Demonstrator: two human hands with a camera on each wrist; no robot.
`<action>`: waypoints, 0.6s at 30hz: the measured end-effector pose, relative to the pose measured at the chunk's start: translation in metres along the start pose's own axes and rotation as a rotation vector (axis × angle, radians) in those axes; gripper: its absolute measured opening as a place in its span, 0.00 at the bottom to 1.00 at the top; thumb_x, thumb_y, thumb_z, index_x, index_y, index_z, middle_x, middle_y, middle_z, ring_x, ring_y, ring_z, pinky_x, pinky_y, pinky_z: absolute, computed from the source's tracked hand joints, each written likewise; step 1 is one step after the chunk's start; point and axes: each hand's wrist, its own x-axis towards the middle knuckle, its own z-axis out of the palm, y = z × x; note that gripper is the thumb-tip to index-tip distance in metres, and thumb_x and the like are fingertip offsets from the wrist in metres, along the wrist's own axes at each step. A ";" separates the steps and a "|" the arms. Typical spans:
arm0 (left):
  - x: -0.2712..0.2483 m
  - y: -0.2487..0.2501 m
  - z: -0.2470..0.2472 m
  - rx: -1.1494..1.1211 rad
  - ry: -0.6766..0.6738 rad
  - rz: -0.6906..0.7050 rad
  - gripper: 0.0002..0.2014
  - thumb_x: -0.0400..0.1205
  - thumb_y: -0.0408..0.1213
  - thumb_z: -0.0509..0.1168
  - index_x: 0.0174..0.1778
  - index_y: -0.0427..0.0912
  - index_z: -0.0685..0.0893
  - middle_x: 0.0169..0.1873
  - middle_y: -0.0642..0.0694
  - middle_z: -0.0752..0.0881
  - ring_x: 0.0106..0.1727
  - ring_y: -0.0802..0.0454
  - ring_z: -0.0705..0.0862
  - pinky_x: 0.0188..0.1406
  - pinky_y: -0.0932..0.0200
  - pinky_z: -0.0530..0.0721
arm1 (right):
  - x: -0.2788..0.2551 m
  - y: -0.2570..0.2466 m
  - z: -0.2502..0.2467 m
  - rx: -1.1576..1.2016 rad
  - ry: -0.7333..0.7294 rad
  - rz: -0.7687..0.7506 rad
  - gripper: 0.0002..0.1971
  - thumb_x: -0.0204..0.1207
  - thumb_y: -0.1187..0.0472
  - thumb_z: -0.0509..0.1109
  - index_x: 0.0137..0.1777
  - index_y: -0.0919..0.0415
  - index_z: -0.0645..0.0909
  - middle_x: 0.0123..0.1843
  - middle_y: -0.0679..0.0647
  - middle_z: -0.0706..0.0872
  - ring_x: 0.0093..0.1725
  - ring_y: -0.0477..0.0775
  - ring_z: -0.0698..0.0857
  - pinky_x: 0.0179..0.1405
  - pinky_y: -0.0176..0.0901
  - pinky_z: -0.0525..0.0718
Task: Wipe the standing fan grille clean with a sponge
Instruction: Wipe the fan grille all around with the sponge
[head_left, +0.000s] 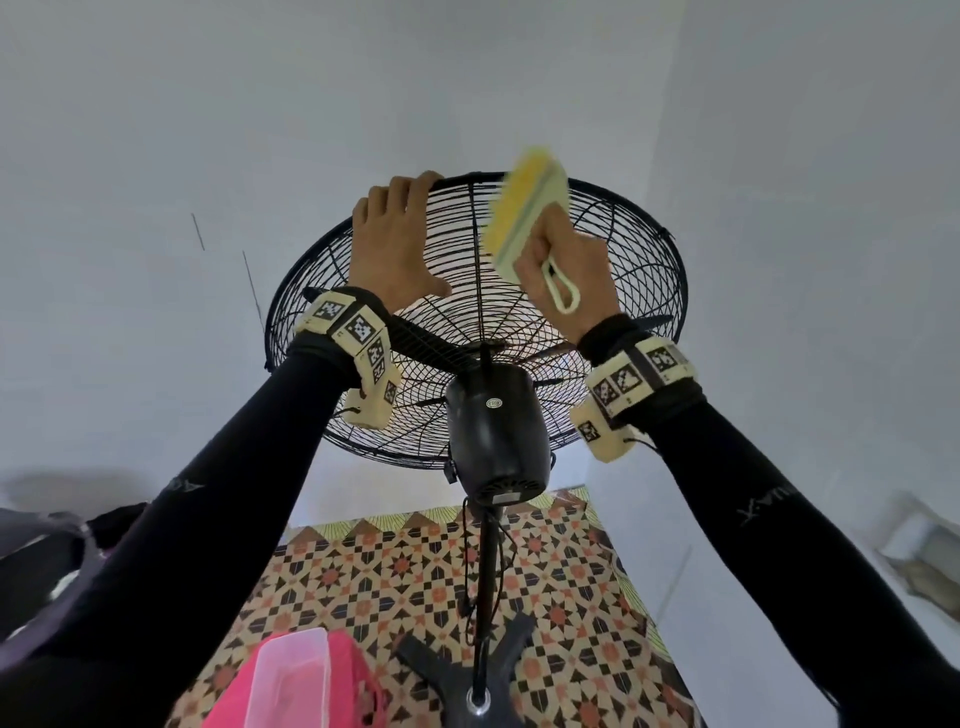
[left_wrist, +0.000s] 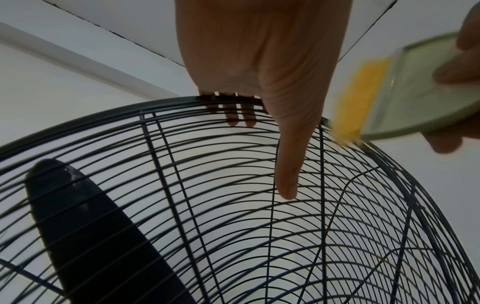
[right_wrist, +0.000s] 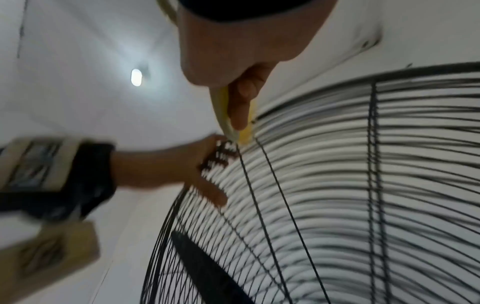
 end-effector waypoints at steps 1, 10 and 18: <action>-0.001 0.002 -0.001 0.002 -0.004 0.002 0.61 0.59 0.48 0.90 0.86 0.45 0.64 0.76 0.40 0.74 0.76 0.36 0.72 0.80 0.42 0.65 | 0.002 0.000 0.000 0.010 0.026 -0.031 0.06 0.81 0.62 0.65 0.45 0.58 0.69 0.30 0.42 0.72 0.22 0.52 0.77 0.18 0.34 0.75; -0.004 0.004 -0.005 0.008 -0.015 0.005 0.61 0.59 0.48 0.90 0.86 0.45 0.64 0.75 0.40 0.74 0.75 0.36 0.73 0.78 0.42 0.66 | -0.066 0.023 0.024 -0.158 -0.590 -0.027 0.11 0.80 0.60 0.65 0.52 0.49 0.63 0.32 0.53 0.80 0.24 0.56 0.75 0.27 0.37 0.68; -0.004 0.001 -0.008 0.005 -0.039 0.025 0.62 0.61 0.49 0.90 0.87 0.45 0.62 0.77 0.40 0.73 0.77 0.36 0.71 0.80 0.41 0.65 | -0.080 0.023 0.040 -0.165 -0.587 -0.051 0.18 0.79 0.65 0.71 0.56 0.51 0.64 0.32 0.61 0.85 0.24 0.56 0.76 0.26 0.43 0.77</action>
